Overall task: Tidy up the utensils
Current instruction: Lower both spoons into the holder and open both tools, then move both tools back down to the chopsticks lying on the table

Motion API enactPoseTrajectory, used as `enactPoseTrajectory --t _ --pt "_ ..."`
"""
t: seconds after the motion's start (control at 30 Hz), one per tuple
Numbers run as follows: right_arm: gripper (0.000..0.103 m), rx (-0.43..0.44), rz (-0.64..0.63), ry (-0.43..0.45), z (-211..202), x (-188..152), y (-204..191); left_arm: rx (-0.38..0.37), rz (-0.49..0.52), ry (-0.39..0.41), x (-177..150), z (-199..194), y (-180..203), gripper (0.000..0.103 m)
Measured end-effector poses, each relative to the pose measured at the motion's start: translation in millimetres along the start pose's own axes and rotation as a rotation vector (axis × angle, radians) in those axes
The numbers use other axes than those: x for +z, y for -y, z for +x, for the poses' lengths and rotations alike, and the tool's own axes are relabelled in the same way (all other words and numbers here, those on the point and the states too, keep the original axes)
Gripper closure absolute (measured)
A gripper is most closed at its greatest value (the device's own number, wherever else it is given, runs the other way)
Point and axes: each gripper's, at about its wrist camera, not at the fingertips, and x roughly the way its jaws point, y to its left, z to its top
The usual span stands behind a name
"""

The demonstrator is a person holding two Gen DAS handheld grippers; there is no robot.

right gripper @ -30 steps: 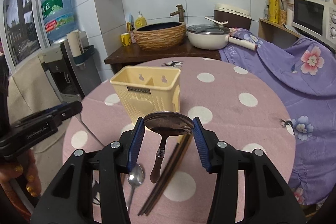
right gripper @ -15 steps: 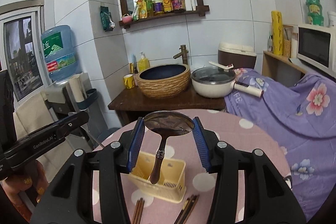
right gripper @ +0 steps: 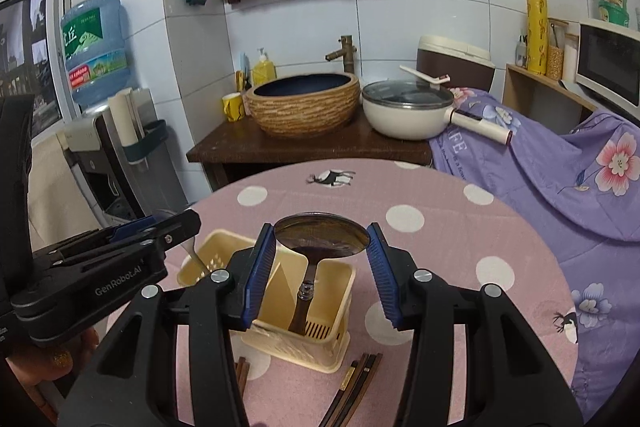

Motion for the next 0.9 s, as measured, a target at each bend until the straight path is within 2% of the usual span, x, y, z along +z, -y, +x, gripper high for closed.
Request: enactPoseTrajectory --t 0.33,0.6,0.63,0.7,0.8,0.87,0.9 --pt "0.056 0.004 -0.013 -0.055 19 -27 -1 0.007 0.034 -0.061 -20 23 1 0.068" --pt "0.055 -0.002 -0.004 -0.045 20 -29 1 0.0 0.05 -0.077 -24 28 0 0.068" --pt "0.053 -0.007 -0.002 -0.036 19 -29 2 -0.001 0.042 -0.075 -23 27 -2 0.068" --pt "0.039 -0.006 0.001 -0.016 17 -29 4 -0.012 0.032 -0.07 -22 24 -3 0.067" --pt "0.037 -0.008 0.007 0.02 8 -27 7 -0.021 0.025 -0.05 -20 11 -4 0.059" --pt "0.037 -0.01 0.014 0.037 -1 -27 9 -0.026 0.01 -0.008 -20 -5 -9 0.046" --pt "0.035 -0.018 0.02 0.05 -7 -28 11 -0.026 0.003 0.005 -22 -11 -9 0.043"
